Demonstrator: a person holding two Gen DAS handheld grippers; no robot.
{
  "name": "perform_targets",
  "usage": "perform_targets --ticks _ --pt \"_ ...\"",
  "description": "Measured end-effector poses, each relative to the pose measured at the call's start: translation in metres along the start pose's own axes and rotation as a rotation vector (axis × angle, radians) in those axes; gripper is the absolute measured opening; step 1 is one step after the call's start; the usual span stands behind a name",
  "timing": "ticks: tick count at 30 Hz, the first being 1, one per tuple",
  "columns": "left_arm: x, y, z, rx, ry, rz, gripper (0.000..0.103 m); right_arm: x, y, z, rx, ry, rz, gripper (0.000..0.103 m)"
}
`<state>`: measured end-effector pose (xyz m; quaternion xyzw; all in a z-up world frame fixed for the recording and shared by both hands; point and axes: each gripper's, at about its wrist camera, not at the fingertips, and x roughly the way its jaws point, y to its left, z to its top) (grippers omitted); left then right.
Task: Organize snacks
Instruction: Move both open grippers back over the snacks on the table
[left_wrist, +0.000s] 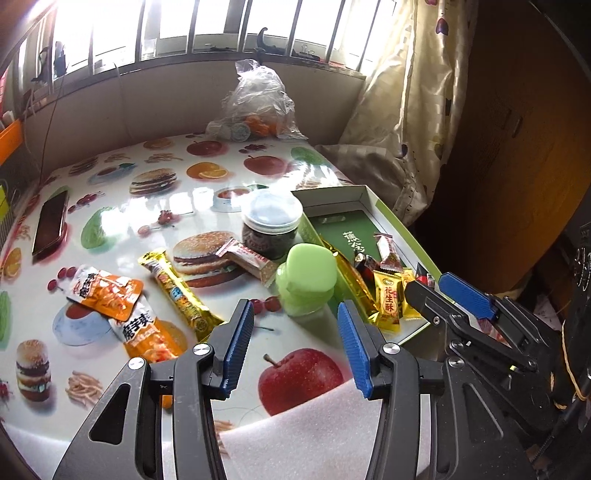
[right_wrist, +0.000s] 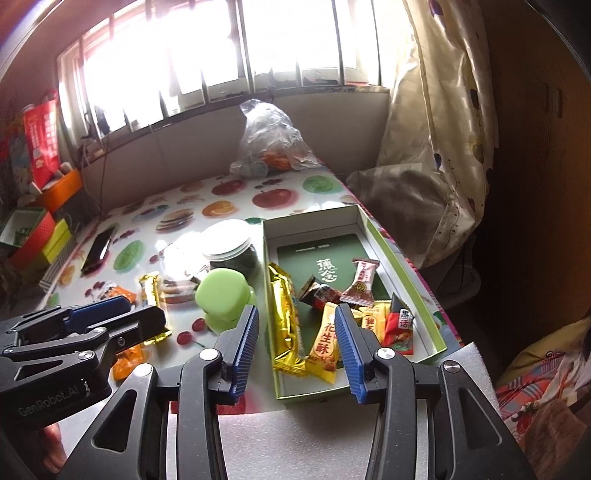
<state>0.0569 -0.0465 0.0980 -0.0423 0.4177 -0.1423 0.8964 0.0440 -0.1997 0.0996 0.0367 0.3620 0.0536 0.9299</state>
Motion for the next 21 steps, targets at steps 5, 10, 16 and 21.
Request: perform_targets --ticks 5,10,16,21 --pt "-0.01 0.029 -0.012 -0.049 -0.006 0.025 0.049 0.004 0.024 -0.005 -0.032 0.017 0.048 0.043" --pt "-0.016 0.065 -0.026 -0.104 -0.007 0.07 0.049 0.011 0.055 -0.01 -0.084 0.034 0.101 0.043" --pt "-0.02 0.105 -0.04 -0.184 -0.003 0.099 0.049 0.028 0.083 -0.014 -0.134 0.074 0.147 0.044" --pt "-0.019 0.134 -0.05 -0.239 0.009 0.12 0.049 0.047 0.105 -0.014 -0.175 0.108 0.172 0.045"
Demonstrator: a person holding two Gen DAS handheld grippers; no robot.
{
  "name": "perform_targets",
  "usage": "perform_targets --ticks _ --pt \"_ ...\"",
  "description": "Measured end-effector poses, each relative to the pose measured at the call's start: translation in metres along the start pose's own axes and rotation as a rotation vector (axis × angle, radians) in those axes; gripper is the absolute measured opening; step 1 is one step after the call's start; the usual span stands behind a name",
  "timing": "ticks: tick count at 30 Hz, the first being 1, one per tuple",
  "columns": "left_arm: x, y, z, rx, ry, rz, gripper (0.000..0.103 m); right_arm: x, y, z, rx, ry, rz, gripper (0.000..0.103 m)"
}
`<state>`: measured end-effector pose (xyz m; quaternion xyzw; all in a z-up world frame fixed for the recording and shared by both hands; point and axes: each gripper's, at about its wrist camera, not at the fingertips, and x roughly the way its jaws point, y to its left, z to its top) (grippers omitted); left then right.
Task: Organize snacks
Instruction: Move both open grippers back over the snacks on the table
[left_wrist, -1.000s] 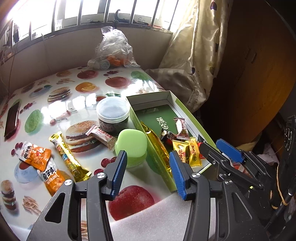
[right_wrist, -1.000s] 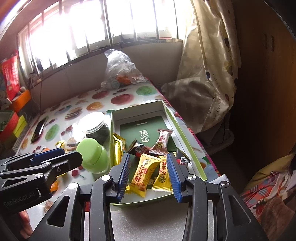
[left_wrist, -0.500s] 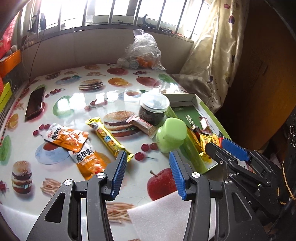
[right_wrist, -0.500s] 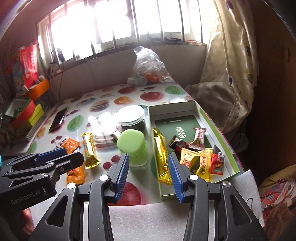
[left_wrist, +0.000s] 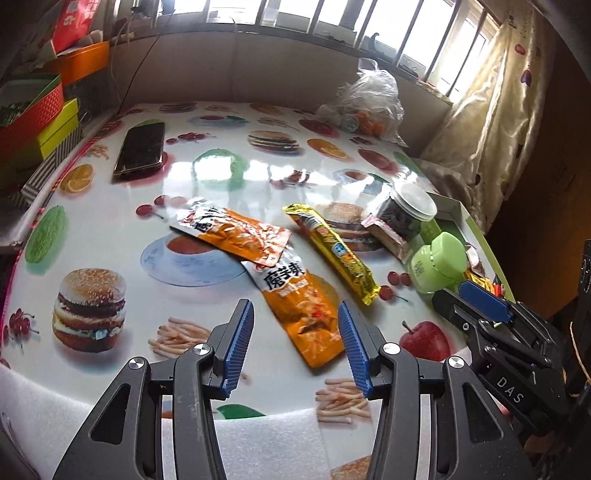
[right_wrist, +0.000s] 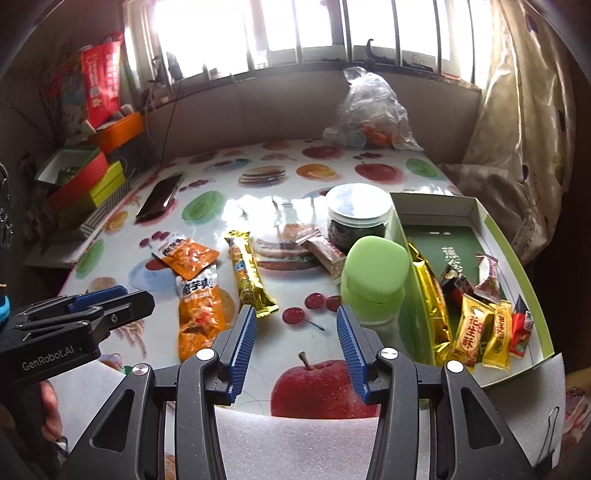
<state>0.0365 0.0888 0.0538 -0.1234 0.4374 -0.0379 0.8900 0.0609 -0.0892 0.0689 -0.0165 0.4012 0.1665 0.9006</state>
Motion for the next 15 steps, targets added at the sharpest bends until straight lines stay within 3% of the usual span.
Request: perform_targets --ticks 15 --pt "0.015 0.054 0.004 -0.089 0.038 0.034 0.049 0.077 0.042 0.022 -0.094 0.108 0.021 0.045"
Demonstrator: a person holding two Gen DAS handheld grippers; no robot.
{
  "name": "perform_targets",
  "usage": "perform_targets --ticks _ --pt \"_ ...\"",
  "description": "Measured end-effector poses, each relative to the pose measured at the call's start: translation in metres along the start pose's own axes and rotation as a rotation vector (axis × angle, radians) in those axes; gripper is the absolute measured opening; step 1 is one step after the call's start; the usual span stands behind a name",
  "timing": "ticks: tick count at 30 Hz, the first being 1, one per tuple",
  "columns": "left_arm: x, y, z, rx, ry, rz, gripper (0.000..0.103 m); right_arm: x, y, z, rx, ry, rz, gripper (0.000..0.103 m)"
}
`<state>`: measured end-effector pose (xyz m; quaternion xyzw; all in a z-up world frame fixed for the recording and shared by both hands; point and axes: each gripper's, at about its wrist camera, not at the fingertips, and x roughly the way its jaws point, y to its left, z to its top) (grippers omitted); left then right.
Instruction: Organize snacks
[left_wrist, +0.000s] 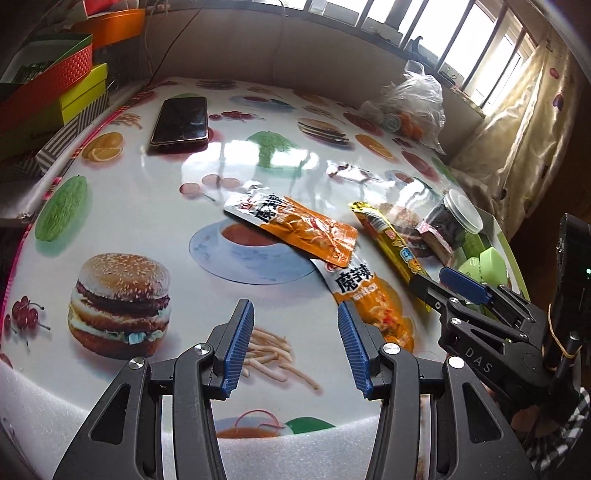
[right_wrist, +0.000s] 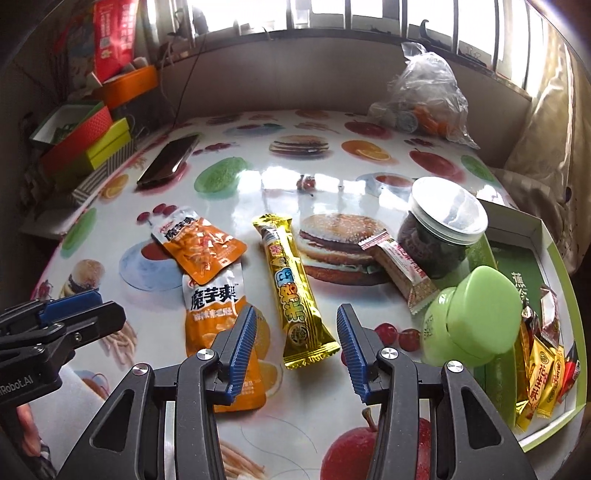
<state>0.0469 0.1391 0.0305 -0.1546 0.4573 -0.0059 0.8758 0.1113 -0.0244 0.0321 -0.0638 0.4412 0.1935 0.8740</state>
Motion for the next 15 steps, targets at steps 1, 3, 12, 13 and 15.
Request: perform_targets --ticks 1,3,12,13,15 --pt "0.001 0.004 0.001 -0.008 0.001 0.001 0.049 0.004 0.001 0.002 -0.001 0.005 -0.002 0.045" --pt "0.004 0.01 0.005 -0.021 0.007 0.001 0.049 0.011 0.002 0.005 -0.007 0.016 -0.007 0.045" --pt "0.019 0.023 0.018 -0.038 0.028 0.014 0.049 0.029 0.001 0.01 0.005 0.059 -0.013 0.026" --pt "0.02 0.024 0.018 -0.04 0.03 0.012 0.049 0.03 0.002 0.008 0.001 0.069 -0.009 0.023" --pt "0.021 0.024 0.017 -0.041 0.036 0.006 0.049 0.027 0.002 0.004 0.001 0.072 -0.004 0.023"
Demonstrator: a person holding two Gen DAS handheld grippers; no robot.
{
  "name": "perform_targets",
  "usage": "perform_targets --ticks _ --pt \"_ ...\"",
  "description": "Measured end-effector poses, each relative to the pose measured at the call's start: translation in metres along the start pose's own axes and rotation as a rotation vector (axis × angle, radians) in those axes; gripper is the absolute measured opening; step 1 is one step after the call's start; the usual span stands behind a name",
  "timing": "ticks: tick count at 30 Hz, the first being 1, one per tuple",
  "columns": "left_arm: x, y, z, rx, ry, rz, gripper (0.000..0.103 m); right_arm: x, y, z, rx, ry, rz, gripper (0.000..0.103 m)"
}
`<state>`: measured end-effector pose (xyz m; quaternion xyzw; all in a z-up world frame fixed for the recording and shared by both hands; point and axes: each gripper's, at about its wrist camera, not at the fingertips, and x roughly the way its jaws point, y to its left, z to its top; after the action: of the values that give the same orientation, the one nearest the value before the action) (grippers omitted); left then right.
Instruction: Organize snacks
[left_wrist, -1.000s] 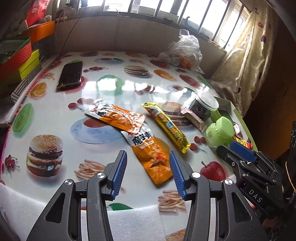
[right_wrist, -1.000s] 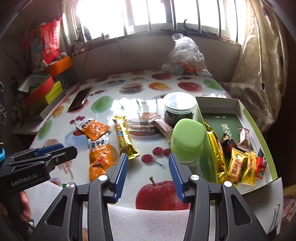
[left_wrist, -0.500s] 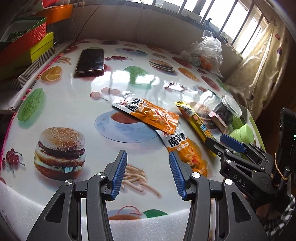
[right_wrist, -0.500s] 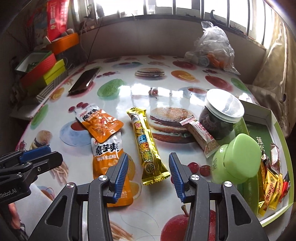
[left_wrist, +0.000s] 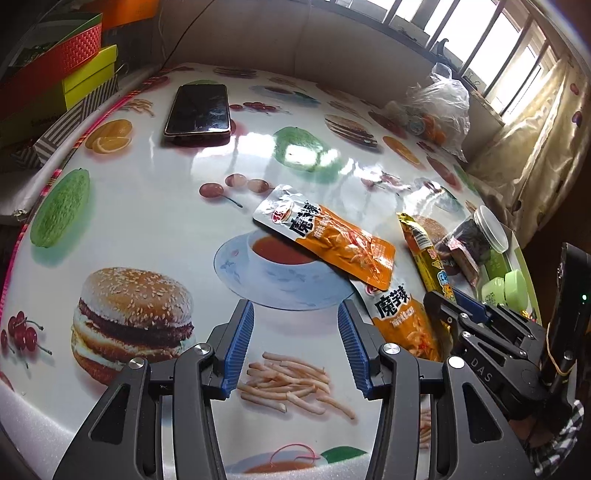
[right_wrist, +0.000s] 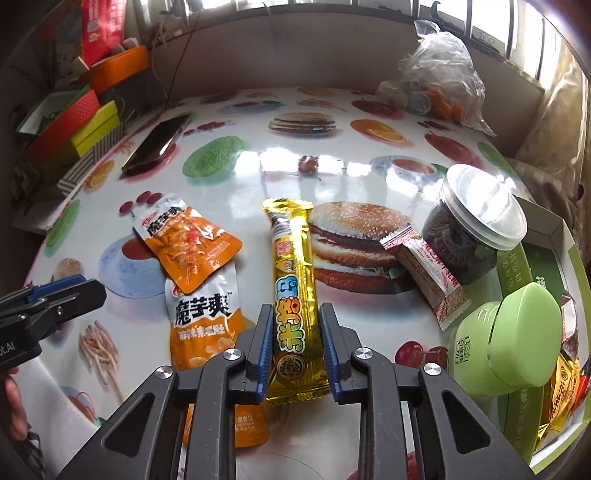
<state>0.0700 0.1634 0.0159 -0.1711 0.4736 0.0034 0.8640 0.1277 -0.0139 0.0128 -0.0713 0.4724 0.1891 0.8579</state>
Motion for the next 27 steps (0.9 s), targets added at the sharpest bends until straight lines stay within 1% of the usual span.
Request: perform_targets --ticks 4,7,10,12,14,16,19,23,27 --pt "0.005 -0.003 -0.004 0.013 0.021 -0.007 0.049 -0.006 0.007 -0.01 0.003 0.023 0.043 0.022" --pt "0.006 -0.005 -0.006 0.015 0.029 -0.014 0.049 -0.01 0.016 -0.016 0.016 0.052 0.024 0.022" --pt "0.004 -0.006 -0.007 0.012 0.031 -0.015 0.049 -0.013 0.024 -0.021 0.042 0.072 0.056 0.022" --pt "0.001 -0.006 -0.008 0.013 0.028 -0.01 0.049 -0.015 0.027 -0.024 0.069 0.077 0.096 0.022" --pt "0.0 -0.006 -0.008 0.016 0.028 -0.002 0.049 -0.016 0.025 -0.026 0.111 0.081 0.18 0.022" --pt "-0.001 -0.007 -0.009 0.016 0.028 0.004 0.049 -0.016 0.023 -0.028 0.138 0.081 0.231 0.022" --pt "0.0 -0.013 -0.01 0.033 0.034 0.003 0.049 -0.024 0.011 -0.03 0.171 0.05 0.203 0.022" --pt "0.004 -0.028 -0.014 0.067 0.05 -0.013 0.049 -0.036 -0.007 -0.033 0.192 0.016 0.134 0.022" --pt "0.009 -0.046 -0.018 0.107 0.065 -0.022 0.05 -0.038 -0.017 -0.04 0.203 0.018 0.12 0.022"
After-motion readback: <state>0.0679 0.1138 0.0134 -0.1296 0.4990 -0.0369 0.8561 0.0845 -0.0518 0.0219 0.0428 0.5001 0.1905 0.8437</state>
